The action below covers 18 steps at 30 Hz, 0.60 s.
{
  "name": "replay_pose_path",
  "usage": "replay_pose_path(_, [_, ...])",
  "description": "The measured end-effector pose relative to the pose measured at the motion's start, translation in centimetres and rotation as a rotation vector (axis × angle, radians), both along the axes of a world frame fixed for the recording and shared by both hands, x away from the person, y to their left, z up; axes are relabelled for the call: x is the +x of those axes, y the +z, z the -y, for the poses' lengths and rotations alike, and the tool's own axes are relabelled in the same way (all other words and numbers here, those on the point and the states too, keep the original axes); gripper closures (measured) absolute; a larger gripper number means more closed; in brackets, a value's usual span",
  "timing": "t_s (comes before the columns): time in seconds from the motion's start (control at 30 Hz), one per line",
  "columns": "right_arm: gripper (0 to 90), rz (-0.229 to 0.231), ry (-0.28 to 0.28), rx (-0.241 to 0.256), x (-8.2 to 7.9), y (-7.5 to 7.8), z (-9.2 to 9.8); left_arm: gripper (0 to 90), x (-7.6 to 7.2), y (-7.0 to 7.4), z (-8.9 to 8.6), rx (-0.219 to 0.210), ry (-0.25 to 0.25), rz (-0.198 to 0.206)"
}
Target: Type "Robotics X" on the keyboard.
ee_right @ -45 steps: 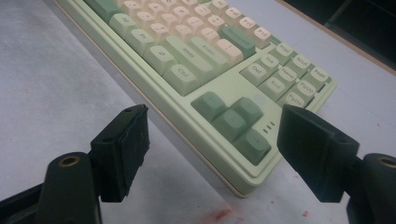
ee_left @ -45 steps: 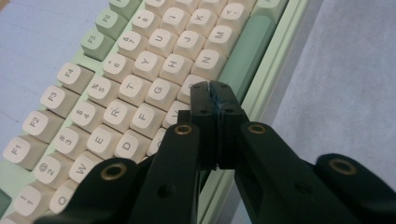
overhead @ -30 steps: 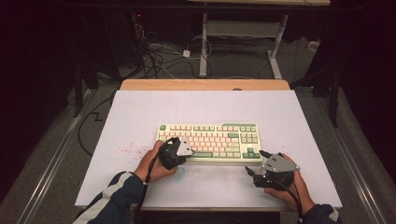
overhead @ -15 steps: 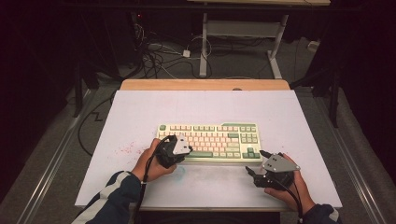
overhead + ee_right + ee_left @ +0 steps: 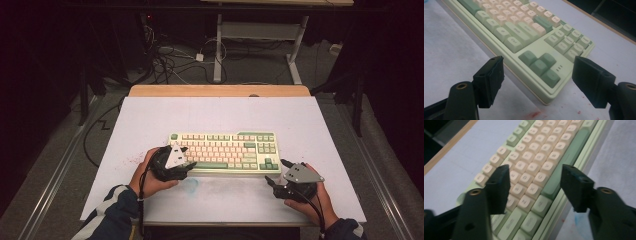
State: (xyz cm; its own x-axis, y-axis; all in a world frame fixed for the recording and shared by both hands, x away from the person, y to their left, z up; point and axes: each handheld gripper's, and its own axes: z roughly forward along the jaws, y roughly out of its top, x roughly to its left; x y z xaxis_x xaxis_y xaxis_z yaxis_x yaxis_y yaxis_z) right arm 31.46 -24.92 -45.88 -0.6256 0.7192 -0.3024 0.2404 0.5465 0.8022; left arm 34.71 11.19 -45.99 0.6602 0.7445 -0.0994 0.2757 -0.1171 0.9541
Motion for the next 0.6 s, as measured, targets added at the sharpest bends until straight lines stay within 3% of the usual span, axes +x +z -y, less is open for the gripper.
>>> replay_pose_path(0.27, [36.9, -0.005, -0.009, 0.035, 0.1, 0.6, 0.1, 22.4, -0.8, -0.7, -2.4, -0.044, 0.098, -0.017])
replay_pose_path(0.37, [40.1, -0.015, 0.005, 0.056, 0.3, 0.9, 0.2, 20.8, -1.2, -1.2, -3.2, -0.033, 0.119, -0.025])
replay_pose_path(0.6, [66.3, -0.043, 0.038, 0.059, 1.3, 1.4, -0.3, 19.3, -2.3, -1.5, -4.4, -0.052, 0.161, -0.045])
